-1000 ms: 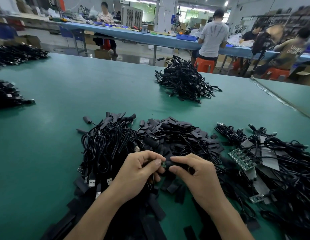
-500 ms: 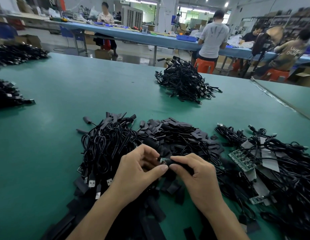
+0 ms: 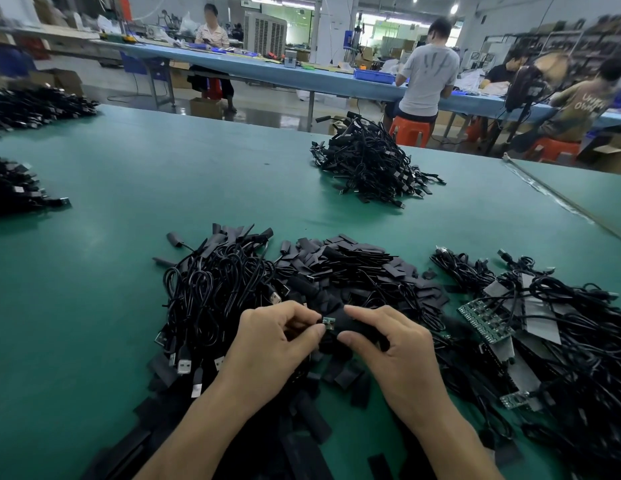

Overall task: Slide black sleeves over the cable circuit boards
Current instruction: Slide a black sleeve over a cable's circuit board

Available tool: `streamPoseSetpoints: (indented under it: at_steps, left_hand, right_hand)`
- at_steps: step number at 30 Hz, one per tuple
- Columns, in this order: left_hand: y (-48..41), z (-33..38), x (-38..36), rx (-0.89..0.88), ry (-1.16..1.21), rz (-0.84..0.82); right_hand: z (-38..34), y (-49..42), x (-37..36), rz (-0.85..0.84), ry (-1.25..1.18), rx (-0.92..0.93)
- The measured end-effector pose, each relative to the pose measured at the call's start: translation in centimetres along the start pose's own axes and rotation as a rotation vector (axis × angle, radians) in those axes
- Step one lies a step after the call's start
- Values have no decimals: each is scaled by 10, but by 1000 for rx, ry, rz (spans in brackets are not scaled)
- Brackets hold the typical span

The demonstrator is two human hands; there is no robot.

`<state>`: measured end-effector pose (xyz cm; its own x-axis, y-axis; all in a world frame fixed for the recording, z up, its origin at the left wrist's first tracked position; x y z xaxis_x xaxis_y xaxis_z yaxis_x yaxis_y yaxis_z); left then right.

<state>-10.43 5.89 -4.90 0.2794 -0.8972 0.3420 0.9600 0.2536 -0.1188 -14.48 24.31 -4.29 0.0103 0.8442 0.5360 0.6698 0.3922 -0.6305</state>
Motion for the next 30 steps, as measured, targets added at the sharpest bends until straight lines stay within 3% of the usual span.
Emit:
streamPoseSetpoints:
  at_steps: [17,30]
  left_hand:
    - [-2,-7,-2,60,19,-132]
    - [1,0,-4,50,52,-117]
  right_hand:
    - [-3,1,-2,-62,122,63]
    - [-8,0,-3,-111,166,39]
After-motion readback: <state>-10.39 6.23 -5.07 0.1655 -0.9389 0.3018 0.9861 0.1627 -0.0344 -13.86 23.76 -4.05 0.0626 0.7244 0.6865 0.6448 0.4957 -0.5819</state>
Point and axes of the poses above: each hand's wrist, its own y-axis away from the middle knuckle, its own x-axis out of the back of the hand, z = x × y, the point moved 2 cm from there along -y, towards the middle knuckle, and after that the axes turned 9 degrees about x, right-handed, at the moved point
